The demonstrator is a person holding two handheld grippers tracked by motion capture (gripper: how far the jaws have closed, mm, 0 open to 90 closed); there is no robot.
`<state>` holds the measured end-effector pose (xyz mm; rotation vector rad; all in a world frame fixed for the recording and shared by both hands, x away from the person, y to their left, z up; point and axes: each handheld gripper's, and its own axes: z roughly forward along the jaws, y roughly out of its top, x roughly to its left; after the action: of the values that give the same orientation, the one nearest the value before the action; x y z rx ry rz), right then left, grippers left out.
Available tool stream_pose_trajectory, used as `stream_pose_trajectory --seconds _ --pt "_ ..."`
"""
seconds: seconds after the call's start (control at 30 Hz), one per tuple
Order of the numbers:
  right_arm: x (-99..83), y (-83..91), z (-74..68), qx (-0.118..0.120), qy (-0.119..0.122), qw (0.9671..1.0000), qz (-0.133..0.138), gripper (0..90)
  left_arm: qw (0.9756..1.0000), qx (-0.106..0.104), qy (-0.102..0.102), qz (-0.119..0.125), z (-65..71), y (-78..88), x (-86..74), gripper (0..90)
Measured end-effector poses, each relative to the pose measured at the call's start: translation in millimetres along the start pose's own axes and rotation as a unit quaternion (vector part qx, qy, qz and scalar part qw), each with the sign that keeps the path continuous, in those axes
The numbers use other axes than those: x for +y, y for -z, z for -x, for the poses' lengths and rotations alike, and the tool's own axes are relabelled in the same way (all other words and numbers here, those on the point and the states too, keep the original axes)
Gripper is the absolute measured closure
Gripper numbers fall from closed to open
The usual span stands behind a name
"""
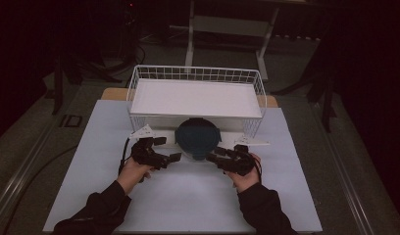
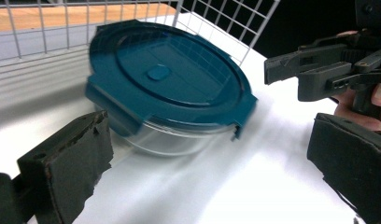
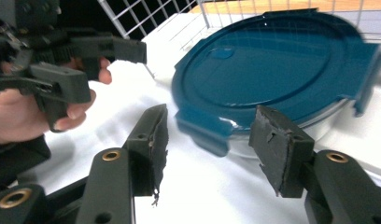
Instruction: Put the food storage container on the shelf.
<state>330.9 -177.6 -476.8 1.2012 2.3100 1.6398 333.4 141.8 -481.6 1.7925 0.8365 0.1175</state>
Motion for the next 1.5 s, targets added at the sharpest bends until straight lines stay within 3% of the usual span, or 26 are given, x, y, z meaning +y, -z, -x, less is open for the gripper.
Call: stream_pose_trajectory --seconds 0.07,0.23,0.4,0.6,0.67,0.93,1.17,1.5 --pt "-2.8 -2.1 -8.0 0.0 0.012 0.9999 -0.008 54.0 1.0 0.002 -0.002 0.0 4.6 3.8 -0.5 0.1" --pt "-6.6 -8.2 -16.2 0.006 0.02 0.9994 -0.028 61.6 0.9999 0.004 -0.011 -0.012 15.9 12.5 -7.0 0.1" --pt "-12.6 -20.0 -22.9 0.006 0.038 0.9976 -0.057 89.8 0.9996 0.013 -0.022 -0.012 28.9 24.1 -15.1 0.1" --pt "-12.1 -32.6 -20.9 -0.002 0.048 0.996 -0.075 90.0 0.9991 0.029 -0.029 -0.015 45.3 33.8 -25.1 0.1" --pt "-10.8 -36.0 -19.0 -0.013 0.051 0.9958 -0.075 90.0 0.9988 0.035 -0.031 -0.016 45.6 34.7 -27.8 0.0" --pt "-5.8 -47.9 -13.1 -0.02 0.041 0.9963 -0.073 90.0 0.9989 0.037 -0.027 -0.011 42.0 34.2 -39.8 0.1" --pt "-0.5 -56.9 -11.0 -0.024 0.042 0.9965 -0.068 90.0 0.9984 0.039 -0.04 -0.01 43.7 31.7 -42.1 0.0" --pt "8.6 -66.5 -0.2 -0.041 0.035 0.9969 -0.057 90.0 0.9987 0.036 -0.036 -0.005 42.2 29.9 -44.1 0.1"
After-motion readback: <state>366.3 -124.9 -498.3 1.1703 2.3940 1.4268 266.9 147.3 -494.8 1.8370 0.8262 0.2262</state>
